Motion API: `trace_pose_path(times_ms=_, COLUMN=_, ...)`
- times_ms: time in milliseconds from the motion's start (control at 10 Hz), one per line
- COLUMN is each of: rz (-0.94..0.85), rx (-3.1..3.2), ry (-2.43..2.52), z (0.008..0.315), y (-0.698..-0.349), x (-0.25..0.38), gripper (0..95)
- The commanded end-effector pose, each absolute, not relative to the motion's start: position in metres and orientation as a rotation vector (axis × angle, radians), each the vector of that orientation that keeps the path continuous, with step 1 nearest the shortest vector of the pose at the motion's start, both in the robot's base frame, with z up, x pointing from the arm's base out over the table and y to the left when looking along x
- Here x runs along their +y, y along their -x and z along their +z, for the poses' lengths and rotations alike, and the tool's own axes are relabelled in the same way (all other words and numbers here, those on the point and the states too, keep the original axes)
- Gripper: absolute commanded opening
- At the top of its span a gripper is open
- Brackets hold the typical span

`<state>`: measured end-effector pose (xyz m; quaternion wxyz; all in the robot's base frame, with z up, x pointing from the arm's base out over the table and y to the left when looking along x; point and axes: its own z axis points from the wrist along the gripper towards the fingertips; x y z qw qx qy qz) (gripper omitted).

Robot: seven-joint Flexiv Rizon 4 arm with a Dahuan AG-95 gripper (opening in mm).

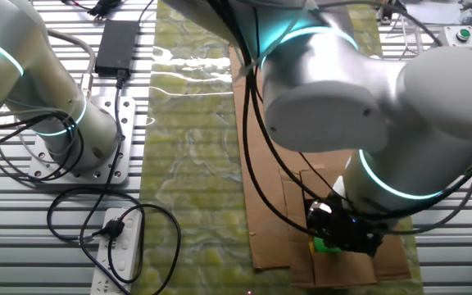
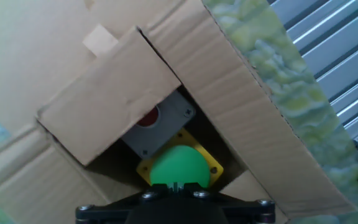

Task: Open a box

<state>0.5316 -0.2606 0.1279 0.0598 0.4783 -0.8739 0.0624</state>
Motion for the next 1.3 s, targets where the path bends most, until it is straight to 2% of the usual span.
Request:
trace_pose_path(times_ms=100, rz=0.191, rx=-2.614, ry=-1.483, z=0.131, y=-0.533, x=-0.266, gripper=0.0)
trace_pose_path(times_ms=1300, rz=0.177, rx=-2.486, ry=-1.530, z=0.153, y=-0.541, x=-0.275, gripper=0.0)
